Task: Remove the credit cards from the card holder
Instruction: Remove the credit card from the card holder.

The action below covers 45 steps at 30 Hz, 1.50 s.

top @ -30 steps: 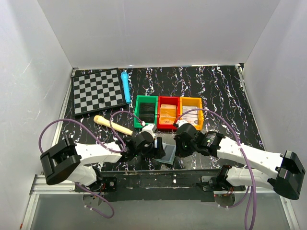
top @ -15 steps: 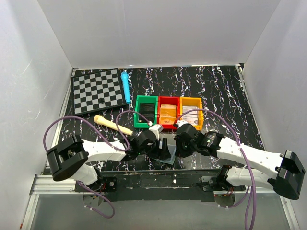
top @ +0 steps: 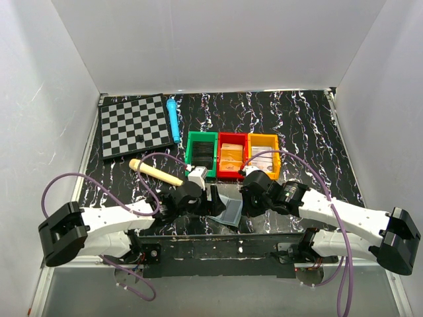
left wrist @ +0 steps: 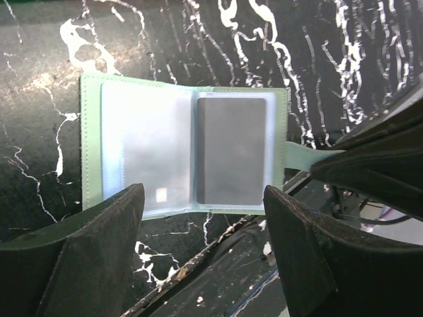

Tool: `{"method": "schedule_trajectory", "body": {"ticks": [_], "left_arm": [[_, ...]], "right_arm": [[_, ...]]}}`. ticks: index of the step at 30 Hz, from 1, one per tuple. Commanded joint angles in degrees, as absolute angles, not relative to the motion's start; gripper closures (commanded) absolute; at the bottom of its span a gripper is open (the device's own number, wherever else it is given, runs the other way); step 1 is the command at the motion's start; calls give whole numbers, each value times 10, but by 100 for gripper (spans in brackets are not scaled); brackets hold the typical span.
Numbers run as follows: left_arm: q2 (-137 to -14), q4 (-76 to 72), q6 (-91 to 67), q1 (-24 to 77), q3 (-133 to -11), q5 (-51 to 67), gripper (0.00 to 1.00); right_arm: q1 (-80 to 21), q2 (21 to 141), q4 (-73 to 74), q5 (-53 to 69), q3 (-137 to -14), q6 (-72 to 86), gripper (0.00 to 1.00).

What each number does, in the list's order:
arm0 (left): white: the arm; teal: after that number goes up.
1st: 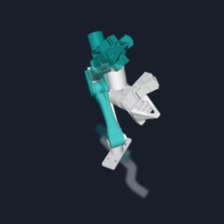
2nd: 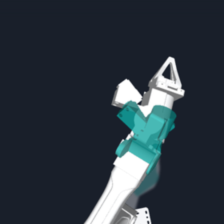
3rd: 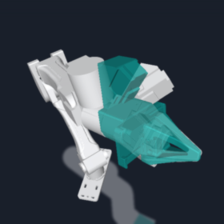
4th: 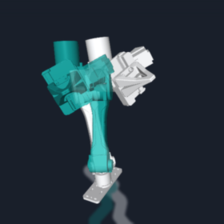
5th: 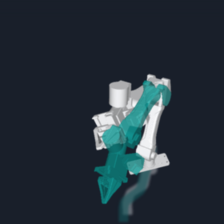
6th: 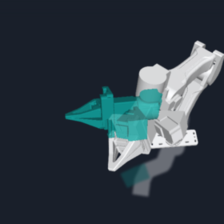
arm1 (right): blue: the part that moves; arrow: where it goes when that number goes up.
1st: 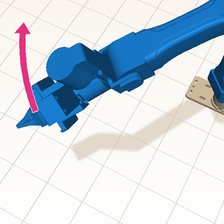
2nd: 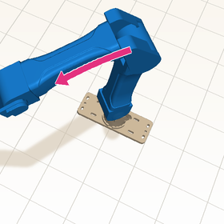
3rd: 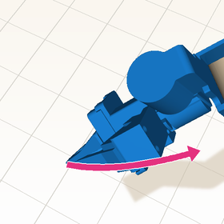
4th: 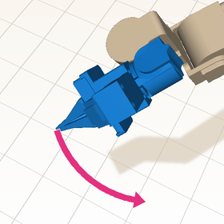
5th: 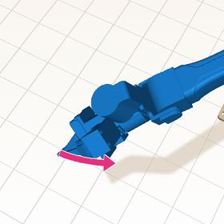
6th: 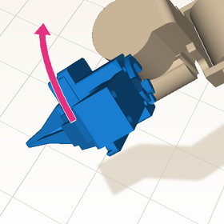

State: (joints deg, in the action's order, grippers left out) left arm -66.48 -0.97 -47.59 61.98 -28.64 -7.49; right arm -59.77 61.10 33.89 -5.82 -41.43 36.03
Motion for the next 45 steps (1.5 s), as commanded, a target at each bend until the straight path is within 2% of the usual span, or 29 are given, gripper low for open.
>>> {"method": "schedule_trajectory", "body": {"ticks": [1, 21, 45], "left_arm": [[-692, 11, -481, 616, -286, -85, 27], [-756, -48, -470, 617, -292, -36, 28], [-787, -189, -415, 617, -295, 113, 29]], "right_arm": [[-600, 612, 322, -59, -419, 361, 99], [-600, 614, 318, -57, -417, 361, 99], [-599, 610, 322, -63, -407, 373, 99]]}}
